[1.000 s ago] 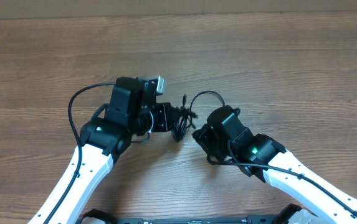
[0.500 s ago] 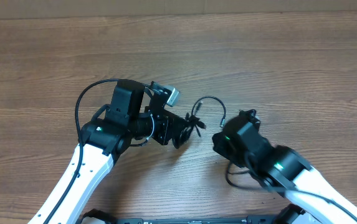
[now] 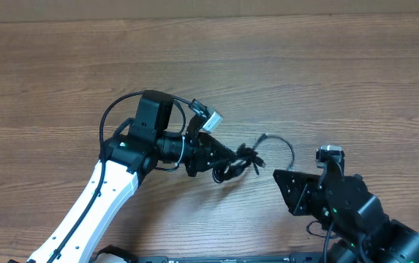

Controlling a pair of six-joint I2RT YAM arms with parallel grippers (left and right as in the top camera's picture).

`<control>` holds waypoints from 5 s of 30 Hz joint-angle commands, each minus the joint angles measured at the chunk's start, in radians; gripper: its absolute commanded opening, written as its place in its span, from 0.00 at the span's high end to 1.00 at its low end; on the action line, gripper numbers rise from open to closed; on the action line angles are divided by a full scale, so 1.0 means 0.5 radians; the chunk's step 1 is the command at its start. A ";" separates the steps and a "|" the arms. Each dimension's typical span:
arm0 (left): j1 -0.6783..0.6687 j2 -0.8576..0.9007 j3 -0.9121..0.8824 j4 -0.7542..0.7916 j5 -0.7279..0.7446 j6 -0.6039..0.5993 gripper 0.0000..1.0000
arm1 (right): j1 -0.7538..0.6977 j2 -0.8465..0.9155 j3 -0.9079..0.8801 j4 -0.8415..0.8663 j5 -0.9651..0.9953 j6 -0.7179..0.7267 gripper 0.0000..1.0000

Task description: Untangle cables

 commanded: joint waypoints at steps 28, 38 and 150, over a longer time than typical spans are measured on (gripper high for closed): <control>0.054 -0.001 0.031 0.078 -0.076 0.023 0.96 | -0.006 0.510 0.006 0.249 -0.059 2.007 0.36; 0.055 -0.002 0.031 0.121 -0.076 0.051 0.96 | -0.006 0.790 0.006 0.285 -0.012 2.321 0.43; 0.537 0.107 0.031 -0.195 0.555 -1.129 0.96 | 0.625 1.273 0.018 0.944 1.322 -1.815 0.96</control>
